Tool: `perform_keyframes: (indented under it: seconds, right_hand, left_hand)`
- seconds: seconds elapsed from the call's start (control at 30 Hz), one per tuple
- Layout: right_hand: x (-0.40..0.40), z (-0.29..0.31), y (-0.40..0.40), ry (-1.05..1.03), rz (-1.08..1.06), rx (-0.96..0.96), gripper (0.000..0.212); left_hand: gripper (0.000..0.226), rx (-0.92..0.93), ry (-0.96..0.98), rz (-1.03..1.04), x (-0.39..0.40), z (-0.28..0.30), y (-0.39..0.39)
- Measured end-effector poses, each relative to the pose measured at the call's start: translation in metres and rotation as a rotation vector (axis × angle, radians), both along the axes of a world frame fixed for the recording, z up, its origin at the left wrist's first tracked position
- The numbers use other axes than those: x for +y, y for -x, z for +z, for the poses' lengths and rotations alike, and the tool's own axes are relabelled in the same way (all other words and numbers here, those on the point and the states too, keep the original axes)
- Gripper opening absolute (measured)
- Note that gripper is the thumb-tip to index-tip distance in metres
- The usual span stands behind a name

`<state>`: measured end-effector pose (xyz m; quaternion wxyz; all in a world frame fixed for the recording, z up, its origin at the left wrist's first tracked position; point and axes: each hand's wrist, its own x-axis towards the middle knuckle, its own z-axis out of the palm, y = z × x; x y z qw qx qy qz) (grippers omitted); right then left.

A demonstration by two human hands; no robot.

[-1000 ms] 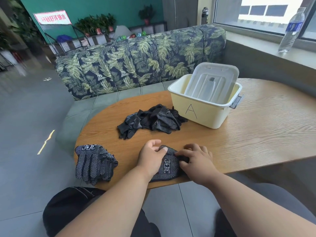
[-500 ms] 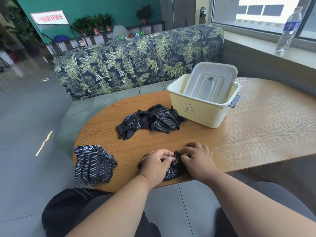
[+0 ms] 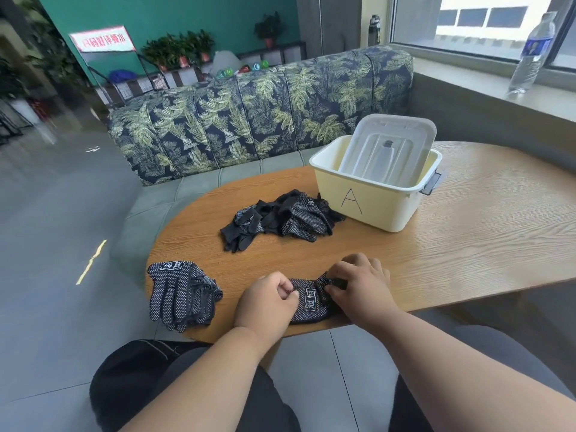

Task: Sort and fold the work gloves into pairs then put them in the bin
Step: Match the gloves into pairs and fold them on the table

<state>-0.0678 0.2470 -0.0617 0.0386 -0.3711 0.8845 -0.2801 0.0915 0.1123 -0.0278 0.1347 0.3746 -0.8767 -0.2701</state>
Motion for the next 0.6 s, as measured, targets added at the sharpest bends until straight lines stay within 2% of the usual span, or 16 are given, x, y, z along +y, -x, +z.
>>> perform_keyframes:
  seconds: [0.13,0.23,0.43,0.6]
  right_hand:
    - [-0.003,0.0,-0.008,0.007,0.037,0.066,0.009]
    - [-0.002,0.0,-0.015,0.004,0.049,0.098,0.01]
    - [0.001,0.0,-0.03,-0.115,0.072,0.086,0.051]
    - [0.003,0.002,-0.034,-0.115,0.036,0.106,0.059]
  left_hand:
    - [0.033,-0.235,0.102,0.106,-0.001,0.002,-0.027]
    - [0.037,-0.281,0.106,0.113,0.003,-0.002,-0.034]
    - [0.042,-0.33,0.153,0.093,0.007,-0.001,-0.03]
    - [0.038,-0.347,0.194,0.058,0.01,0.002,-0.029]
